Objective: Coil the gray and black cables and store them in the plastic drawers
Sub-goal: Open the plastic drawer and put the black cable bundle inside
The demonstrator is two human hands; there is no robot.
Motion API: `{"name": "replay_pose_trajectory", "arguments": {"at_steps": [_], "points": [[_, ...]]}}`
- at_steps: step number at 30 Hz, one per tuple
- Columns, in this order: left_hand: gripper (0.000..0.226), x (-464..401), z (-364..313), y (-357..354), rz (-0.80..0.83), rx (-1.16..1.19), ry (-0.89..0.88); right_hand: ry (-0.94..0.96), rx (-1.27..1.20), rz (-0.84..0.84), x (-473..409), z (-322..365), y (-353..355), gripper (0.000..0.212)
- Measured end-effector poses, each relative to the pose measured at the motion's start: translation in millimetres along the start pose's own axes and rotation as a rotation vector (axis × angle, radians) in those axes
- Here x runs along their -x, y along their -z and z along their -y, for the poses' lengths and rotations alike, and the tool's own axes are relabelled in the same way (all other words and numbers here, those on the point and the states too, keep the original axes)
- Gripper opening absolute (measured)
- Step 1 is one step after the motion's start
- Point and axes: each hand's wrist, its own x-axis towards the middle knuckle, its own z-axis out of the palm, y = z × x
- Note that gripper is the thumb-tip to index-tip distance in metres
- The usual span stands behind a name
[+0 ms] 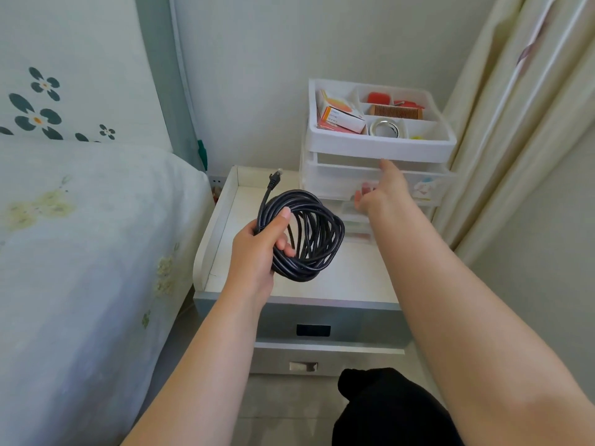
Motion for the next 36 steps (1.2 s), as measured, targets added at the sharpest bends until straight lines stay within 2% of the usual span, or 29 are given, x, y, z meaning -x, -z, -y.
{"name": "replay_pose_trajectory", "arguments": {"at_steps": [4, 9, 12, 13, 15, 17, 21, 23, 25, 27, 28, 30, 32, 36], "points": [[0.046, -1, -8, 1, 0.061, 0.199, 0.048, -0.017, 0.023, 0.036, 12, -3, 18, 0.050], [0.033, 0, -17, 4, 0.145, 0.439, 0.113, -0.007, 0.039, 0.152, 24, -9, 56, 0.037], [0.028, 3, -18, 5, 0.205, 0.538, 0.139, -0.028, 0.125, 0.268, 36, -19, 71, 0.066], [0.029, 3, -18, 5, 0.227, 0.560, 0.150, -0.064, 0.180, 0.325, 42, -25, 73, 0.068], [0.030, 5, -15, 4, 0.286, 0.608, 0.185, -0.076, 0.332, 0.454, 55, -42, 72, 0.052], [0.032, 5, -13, 5, 0.350, 0.678, 0.222, 0.011, 0.463, 0.526, 63, -56, 72, 0.036], [0.032, 8, -15, 4, 0.329, 0.686, 0.246, 0.106, 0.483, 0.688, 65, -62, 78, 0.044], [0.031, 7, -16, 3, 0.255, 0.707, 0.280, 0.350, 0.588, 0.704, 65, -64, 82, 0.051], [0.031, 5, -17, 5, 0.223, 0.704, 0.335, 0.747, 0.908, 0.698, 65, -69, 88, 0.065], [0.029, 3, -19, 11, 0.228, 0.663, 0.395, 1.029, 1.139, 0.640, 65, -70, 92, 0.084], [0.027, 1, -19, 14, 0.245, 0.634, 0.431, 1.150, 1.197, 0.592, 63, -66, 93, 0.088], [0.026, 2, -21, 17, 0.268, 0.559, 0.486, 1.520, 1.317, 0.565, 54, -52, 90, 0.088], [0.022, 3, -23, 19, 0.269, 0.463, 0.503, 1.821, 1.432, 0.690, 44, -39, 86, 0.085], [0.022, 7, -26, 18, 0.262, 0.301, 0.550, 2.078, 1.493, 1.049, 41, -29, 82, 0.071]]}}
